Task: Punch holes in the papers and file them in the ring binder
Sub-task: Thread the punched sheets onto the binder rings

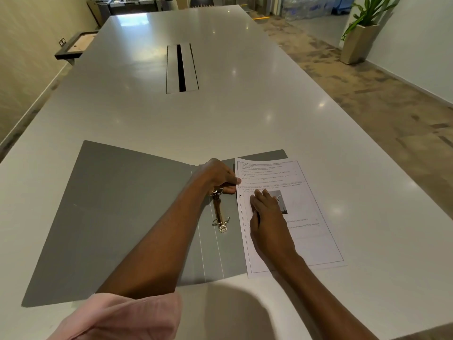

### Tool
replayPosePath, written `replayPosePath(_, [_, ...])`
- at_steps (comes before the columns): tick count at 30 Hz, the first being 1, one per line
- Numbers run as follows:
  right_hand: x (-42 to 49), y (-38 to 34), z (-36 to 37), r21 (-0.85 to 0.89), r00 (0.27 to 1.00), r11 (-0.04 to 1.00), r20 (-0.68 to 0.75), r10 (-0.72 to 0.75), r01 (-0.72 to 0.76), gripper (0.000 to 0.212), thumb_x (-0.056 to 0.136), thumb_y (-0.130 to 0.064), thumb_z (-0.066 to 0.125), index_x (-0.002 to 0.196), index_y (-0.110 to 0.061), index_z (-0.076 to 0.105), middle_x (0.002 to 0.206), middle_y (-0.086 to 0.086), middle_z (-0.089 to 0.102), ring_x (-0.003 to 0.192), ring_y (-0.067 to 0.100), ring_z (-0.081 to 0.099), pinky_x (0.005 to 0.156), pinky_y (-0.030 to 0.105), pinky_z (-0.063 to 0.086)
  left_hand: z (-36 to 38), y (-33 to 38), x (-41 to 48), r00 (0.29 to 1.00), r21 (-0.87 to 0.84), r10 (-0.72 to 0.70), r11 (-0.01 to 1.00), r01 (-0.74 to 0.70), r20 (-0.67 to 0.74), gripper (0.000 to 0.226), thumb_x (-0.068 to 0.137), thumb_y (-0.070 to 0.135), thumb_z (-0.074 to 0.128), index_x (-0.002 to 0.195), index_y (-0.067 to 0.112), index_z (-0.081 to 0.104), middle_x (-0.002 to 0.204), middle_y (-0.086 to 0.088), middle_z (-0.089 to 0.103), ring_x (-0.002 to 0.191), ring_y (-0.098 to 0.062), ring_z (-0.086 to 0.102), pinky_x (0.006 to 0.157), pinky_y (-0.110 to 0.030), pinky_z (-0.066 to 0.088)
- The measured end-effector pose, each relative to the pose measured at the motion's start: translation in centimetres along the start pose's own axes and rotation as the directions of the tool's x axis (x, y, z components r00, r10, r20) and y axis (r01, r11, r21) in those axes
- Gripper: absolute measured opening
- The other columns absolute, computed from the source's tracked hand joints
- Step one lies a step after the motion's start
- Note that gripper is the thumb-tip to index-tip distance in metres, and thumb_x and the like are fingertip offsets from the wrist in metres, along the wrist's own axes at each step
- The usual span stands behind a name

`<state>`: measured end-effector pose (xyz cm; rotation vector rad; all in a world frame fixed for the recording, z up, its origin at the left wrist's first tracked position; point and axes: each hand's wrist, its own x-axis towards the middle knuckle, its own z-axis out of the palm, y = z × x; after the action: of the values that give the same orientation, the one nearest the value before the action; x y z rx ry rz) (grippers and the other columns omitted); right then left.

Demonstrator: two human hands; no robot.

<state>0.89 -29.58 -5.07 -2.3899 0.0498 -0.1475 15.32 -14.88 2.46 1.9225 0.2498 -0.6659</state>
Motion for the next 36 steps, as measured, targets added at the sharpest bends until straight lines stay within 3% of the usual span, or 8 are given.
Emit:
replayPosePath(6, [0.5,0.1,-0.5,-0.002,1.000,1.000,0.016,0.014,-0.014,0.044,0.107,-0.015,0.052,0.151,-0.014,0.052,0.163,0.004,0.044,0.156,0.023,0.031,0.125,0.034,0.016,0.0,-0.5,0.4,0.999,0.005,0.037,0.999,-0.037,-0.014,0.025,0.090,0.000,0.078,0.108,-0.015,0.071,0.099,-0.024,0.080,0.073,-0.024,0.078,0.085,-0.040,0.067])
replayPosePath(21, [1.2,-1.0,-3.6,0.066,0.999,0.998,-0.049,-0.011,0.014,0.051,0.107,-0.024,0.053,0.156,-0.015,0.044,0.167,0.005,0.036,0.155,0.022,0.031,0.127,0.044,0.027,-1.0,-1.4,0.2,0.992,-0.147,0.127,0.981,-0.124,0.013,0.015,0.084,-0.007,0.081,0.094,-0.014,0.072,0.094,-0.022,0.081,0.085,-0.035,0.081,0.087,-0.047,0.066])
replayPosePath(25, [3.7,0.6,-9.4,0.171,0.961,0.976,-0.219,0.168,-0.132,0.072,0.100,-0.032,0.068,0.159,-0.009,0.035,0.165,0.011,0.039,0.151,0.026,0.038,0.122,0.035,0.031,-1.6,-1.9,-0.5,0.984,-0.285,0.161,0.949,-0.135,0.070,0.008,0.087,-0.006,0.078,0.091,-0.010,0.073,0.102,-0.023,0.081,0.093,-0.038,0.080,0.085,-0.042,0.066])
replayPosePath(28, [5.2,1.8,-12.8,0.277,0.951,0.934,-0.144,0.272,-0.225,0.074,0.095,-0.037,0.074,0.157,-0.013,0.041,0.151,0.011,0.055,0.135,0.024,0.055,0.109,0.033,0.043,-2.7,-2.1,-1.0,0.983,-0.396,0.175,0.908,-0.138,0.060,0.011,0.087,-0.006,0.078,0.096,-0.012,0.073,0.106,-0.024,0.080,0.097,-0.039,0.080,0.088,-0.041,0.065])
replayPosePath(30, [5.8,2.6,-14.4,0.300,0.958,0.918,-0.038,0.284,-0.260,0.053,0.094,-0.047,0.071,0.136,-0.016,0.062,0.123,0.006,0.067,0.111,0.019,0.061,0.096,0.040,0.051,-3.4,-2.0,-1.2,0.981,-0.463,0.190,0.874,-0.147,0.048,0.008,0.085,-0.007,0.079,0.091,-0.009,0.073,0.109,-0.026,0.079,0.103,-0.040,0.078,0.096,-0.043,0.062])
replayPosePath(31, [5.8,2.7,-15.1,0.307,0.963,0.914,0.028,0.269,-0.264,0.041,0.093,-0.053,0.070,0.107,-0.014,0.070,0.098,0.004,0.063,0.092,0.019,0.057,0.081,0.041,0.048,-3.8,-1.9,-1.3,0.979,-0.479,0.198,0.864,-0.155,0.040,0.007,0.085,-0.008,0.079,0.088,-0.008,0.073,0.111,-0.026,0.079,0.106,-0.040,0.077,0.096,-0.042,0.062])
replayPosePath(33, [5.6,2.6,-16.1,0.346,0.963,0.900,0.151,0.224,-0.264,0.061,0.088,-0.061,0.069,0.070,-0.010,0.042,0.072,0.008,0.035,0.067,0.021,0.034,0.065,0.041,0.027,-4.6,-1.8,-1.4,0.978,-0.486,0.207,0.857,-0.171,0.021,0.005,0.086,-0.007,0.079,0.087,-0.007,0.073,0.113,-0.025,0.078,0.105,-0.035,0.078,0.089,-0.038,0.065])
replayPosePath(36, [5.2,1.9,-16.5,0.386,0.961,0.891,0.223,0.163,-0.240,0.068,0.085,-0.056,0.072,0.067,-0.004,0.033,0.067,0.010,0.028,0.062,0.026,0.025,0.063,0.039,0.023,-5.7,-1.9,-1.6,0.974,-0.471,0.225,0.861,-0.191,0.016,0.003,0.086,-0.005,0.079,0.085,-0.004,0.076,0.114,-0.024,0.078,0.097,-0.029,0.080,0.082,-0.032,0.067])
